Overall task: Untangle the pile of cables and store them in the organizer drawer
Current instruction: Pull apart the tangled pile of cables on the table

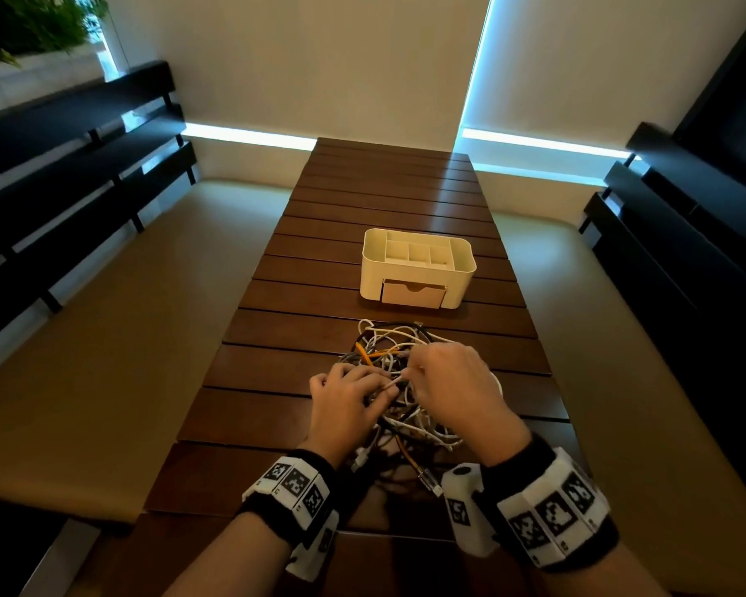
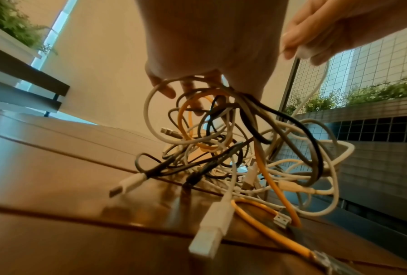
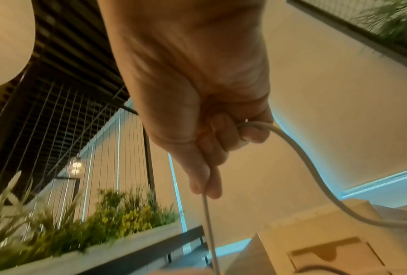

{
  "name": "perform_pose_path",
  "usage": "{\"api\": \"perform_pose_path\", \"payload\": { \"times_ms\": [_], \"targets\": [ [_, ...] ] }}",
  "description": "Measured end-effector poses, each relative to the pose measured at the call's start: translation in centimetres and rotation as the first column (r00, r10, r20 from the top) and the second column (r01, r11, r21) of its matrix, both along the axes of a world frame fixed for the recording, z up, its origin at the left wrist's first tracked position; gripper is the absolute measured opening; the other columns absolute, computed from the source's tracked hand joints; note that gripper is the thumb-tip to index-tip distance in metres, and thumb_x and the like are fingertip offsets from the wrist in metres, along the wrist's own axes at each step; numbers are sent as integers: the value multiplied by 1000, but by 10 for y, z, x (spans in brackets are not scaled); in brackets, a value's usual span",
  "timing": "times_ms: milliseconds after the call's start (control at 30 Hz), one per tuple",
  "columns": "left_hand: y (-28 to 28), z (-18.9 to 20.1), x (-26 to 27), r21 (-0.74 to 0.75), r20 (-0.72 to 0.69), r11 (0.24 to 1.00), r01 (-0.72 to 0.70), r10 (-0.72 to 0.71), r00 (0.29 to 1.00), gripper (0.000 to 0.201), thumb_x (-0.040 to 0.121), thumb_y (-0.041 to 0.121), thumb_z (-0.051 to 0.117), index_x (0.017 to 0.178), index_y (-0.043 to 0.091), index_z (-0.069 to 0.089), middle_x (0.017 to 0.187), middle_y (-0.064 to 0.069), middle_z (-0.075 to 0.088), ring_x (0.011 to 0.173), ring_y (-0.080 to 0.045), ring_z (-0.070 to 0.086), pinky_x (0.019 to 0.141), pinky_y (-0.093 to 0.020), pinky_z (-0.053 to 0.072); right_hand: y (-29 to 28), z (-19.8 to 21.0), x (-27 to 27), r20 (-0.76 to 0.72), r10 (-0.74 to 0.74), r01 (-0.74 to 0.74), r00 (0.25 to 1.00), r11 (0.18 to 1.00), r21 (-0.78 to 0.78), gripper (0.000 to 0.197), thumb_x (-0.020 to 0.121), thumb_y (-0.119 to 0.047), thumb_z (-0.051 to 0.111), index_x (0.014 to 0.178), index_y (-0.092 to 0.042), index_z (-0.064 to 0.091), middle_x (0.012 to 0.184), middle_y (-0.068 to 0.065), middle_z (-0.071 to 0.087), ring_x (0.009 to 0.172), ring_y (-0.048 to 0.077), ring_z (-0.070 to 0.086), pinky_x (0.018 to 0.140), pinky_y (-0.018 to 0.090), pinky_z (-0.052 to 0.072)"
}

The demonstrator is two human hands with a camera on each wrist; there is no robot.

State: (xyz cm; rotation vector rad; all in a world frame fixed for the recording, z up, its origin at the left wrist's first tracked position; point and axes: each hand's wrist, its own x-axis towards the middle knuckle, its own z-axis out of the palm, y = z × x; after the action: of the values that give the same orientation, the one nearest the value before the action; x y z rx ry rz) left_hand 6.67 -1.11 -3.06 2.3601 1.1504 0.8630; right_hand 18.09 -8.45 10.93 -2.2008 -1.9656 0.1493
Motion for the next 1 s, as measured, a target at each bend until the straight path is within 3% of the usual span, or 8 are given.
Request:
{"api": "perform_pose_path", "payload": {
  "times_ms": [267, 433, 533, 600, 667, 800, 900, 1000],
  "targets": [
    [15, -7, -10, -140, -38, 990, 6, -11, 999, 30, 82, 61, 48, 95, 42, 67, 103, 34, 53, 104, 1, 42, 84, -34, 22, -46, 62, 19, -303, -34, 137, 952, 935, 327, 9, 85, -23, 61, 82, -17, 66, 66, -12, 57, 61, 0, 54, 60, 12, 41],
    [15, 3, -5, -173, 58, 985, 19, -9, 998, 13, 86, 49, 58, 93, 44, 67, 101, 35, 55, 103, 4, 40, 82, -31, 19, -71, 72, 22, -514, 75, 239, 855, 821, 518, 6, 81, -23, 61, 79, -19, 65, 61, -13, 60, 67, 0, 59, 54, 8, 44],
    [15, 5, -4, -183, 38, 983, 6, 1, 999, 20, 88, 48, 54, 96, 39, 70, 106, 29, 60, 103, 2, 40, 81, -28, 14, -70, 49, 36, -567, -41, 314, 822, 864, 392, 8, 83, -23, 59, 75, -23, 59, 65, -11, 62, 61, 3, 57, 54, 11, 42],
    [13, 3, -8, -138, -4, 990, -5, 4, 1000, 21, 89, 46, 54, 97, 36, 71, 109, 25, 63, 103, -1, 43, 81, -27, 13, -63, 31, 48, -289, -268, 278, 919, 960, -5, 11, 90, -25, 55, 81, -31, 55, 82, -14, 60, 77, 6, 57, 70, 20, 41],
    [10, 1, -10, -74, -19, 997, 9, -11, 1000, 24, 89, 49, 52, 96, 36, 71, 107, 23, 65, 102, -3, 46, 80, -28, 13, -56, 18, 50, 52, -321, 324, 946, 919, -226, 12, 92, -33, 50, 102, -37, 56, 110, -14, 52, 109, 12, 48, 91, 34, 34],
    [2, -1, -8, 2, -1, 1000, 19, -19, 1000, 45, 83, 58, 35, 90, 35, 73, 100, 21, 69, 95, -7, 53, 77, -27, 13, -24, 3, 14, -164, -263, 257, 951, 965, -56, 29, 94, -29, 46, 121, -28, 53, 128, -6, 52, 114, 13, 49, 104, 37, 29],
    [-1, -2, -9, 84, -15, 996, 19, -18, 1000, 33, 83, 44, 42, 80, 31, 73, 91, 17, 71, 87, -10, 57, 75, -29, 17, 1, -21, -18, 90, -32, 33, 995, 999, -1, 41, 95, -28, 43, 135, -19, 40, 145, 5, 33, 134, 23, 30, 111, 41, 21],
    [-2, -3, -12, 200, -37, 979, 41, -34, 999, 28, 74, 33, 45, 70, 26, 72, 77, 13, 71, 82, -11, 55, 72, -30, 21, 13, -46, -33, 402, 95, -66, 911, 994, -85, 70, 92, -26, 48, 147, -17, 6, 155, 12, -20, 139, 37, -24, 108, 58, -16]
  ]
}}
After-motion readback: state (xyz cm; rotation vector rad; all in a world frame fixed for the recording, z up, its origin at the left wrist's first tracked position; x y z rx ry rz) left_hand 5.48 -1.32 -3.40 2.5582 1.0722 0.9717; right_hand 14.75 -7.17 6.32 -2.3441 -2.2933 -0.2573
